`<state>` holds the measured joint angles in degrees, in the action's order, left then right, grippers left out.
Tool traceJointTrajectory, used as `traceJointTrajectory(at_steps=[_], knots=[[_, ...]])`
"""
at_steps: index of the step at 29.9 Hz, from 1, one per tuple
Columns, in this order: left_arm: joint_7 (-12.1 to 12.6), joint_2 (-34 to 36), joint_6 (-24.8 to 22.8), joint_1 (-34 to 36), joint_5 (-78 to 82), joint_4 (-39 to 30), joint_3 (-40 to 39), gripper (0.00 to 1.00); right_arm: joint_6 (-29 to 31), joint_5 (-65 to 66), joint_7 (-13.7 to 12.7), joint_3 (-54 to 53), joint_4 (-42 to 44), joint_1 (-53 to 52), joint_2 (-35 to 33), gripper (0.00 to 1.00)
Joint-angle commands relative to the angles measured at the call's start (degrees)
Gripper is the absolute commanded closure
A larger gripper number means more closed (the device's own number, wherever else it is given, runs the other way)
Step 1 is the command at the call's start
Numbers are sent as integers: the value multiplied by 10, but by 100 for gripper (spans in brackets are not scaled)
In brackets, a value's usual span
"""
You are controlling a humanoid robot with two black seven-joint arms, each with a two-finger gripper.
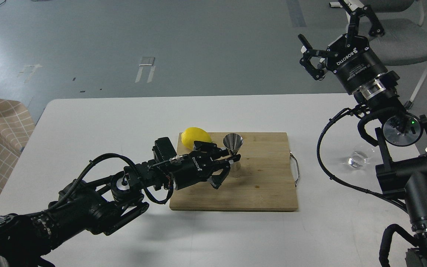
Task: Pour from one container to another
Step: 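Adjust the jigger upright on the board with the left gripper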
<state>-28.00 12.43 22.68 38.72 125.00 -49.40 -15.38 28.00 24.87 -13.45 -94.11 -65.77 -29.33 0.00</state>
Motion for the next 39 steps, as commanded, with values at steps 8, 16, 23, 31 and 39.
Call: traceJointTrajectory(at_steps=[8, 16, 23, 31, 39], knots=[[0, 0, 0, 0, 0, 16, 0, 95, 0, 0, 0, 0, 0, 0, 0, 0], [8, 0, 0, 0, 0, 22, 0, 95, 0, 0, 0, 0, 0, 0, 0, 0], [9, -2, 0, 0, 0, 22, 0, 94, 0, 0, 1, 1, 0, 1, 0, 0], [20, -6, 0, -7, 0, 23, 0, 91, 0, 0, 0, 1, 0, 1, 0, 0], [20, -7, 1, -7, 0, 23, -1, 85, 0, 0, 0, 1, 0, 1, 0, 0]])
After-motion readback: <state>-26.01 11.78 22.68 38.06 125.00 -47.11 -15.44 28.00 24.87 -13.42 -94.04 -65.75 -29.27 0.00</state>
